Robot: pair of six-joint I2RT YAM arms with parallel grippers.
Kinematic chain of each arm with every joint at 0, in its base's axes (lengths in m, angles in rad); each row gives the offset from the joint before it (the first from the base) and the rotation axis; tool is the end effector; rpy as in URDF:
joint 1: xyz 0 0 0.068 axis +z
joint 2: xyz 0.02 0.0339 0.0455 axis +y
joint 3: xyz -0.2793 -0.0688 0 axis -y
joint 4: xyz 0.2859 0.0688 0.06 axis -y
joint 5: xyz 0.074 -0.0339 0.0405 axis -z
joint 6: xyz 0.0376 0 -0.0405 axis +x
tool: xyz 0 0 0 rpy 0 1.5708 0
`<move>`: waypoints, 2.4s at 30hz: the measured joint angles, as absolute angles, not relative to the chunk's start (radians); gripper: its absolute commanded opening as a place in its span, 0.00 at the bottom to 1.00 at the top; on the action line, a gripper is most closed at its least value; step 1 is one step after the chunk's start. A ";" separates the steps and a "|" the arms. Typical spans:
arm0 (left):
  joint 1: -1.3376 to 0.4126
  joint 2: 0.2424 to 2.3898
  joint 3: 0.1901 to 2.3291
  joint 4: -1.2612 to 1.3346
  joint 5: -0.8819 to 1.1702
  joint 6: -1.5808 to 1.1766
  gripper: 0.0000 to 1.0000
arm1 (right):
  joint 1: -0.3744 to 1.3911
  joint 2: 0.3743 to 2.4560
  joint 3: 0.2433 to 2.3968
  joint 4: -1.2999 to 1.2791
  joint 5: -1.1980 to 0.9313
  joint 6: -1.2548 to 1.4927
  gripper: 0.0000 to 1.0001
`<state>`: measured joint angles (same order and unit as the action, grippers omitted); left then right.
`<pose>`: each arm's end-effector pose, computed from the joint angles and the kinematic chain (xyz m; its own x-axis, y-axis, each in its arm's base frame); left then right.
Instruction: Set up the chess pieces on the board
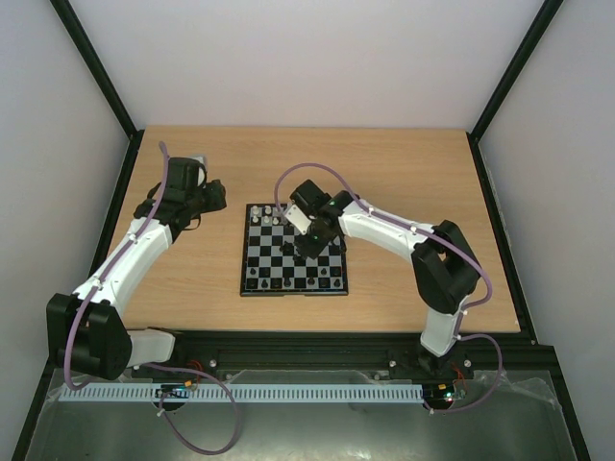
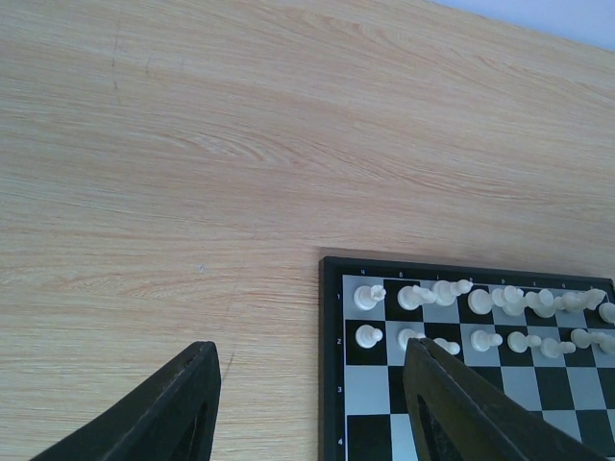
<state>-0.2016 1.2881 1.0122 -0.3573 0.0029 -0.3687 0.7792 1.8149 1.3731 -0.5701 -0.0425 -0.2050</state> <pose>0.3169 -0.0649 0.2955 -0.6138 -0.2424 -0.7513 -0.0200 0.9562 -0.2921 0.3054 0.3038 0.2219 -0.4444 -0.7248 -0.5265 -0.8259 0.5592 -0.0727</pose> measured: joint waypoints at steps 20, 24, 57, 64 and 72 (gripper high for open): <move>-0.202 1.293 1.012 -0.357 0.028 -0.366 0.54 | 0.779 1.965 1.400 -0.562 -0.060 -0.182 0.39; -0.202 1.293 1.012 -0.357 0.031 -0.366 0.54 | 0.779 1.969 1.400 -0.563 -0.060 -0.177 0.36; -0.205 1.369 0.970 -0.250 0.370 -0.371 0.53 | 0.776 1.639 1.156 -0.386 -0.077 -0.244 0.11; -0.314 1.452 0.963 -0.181 0.626 -0.415 0.51 | 0.773 1.549 1.068 -0.304 -0.121 -0.253 0.12; -0.416 1.514 0.963 -0.146 0.767 -0.461 0.42 | 0.773 1.493 1.028 -0.266 -0.154 -0.255 0.12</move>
<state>-0.4156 1.5143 0.9634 -0.1455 0.7670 -0.4606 0.7727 1.4929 1.0283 -0.2657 -0.1543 -0.2550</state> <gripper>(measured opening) 0.441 0.182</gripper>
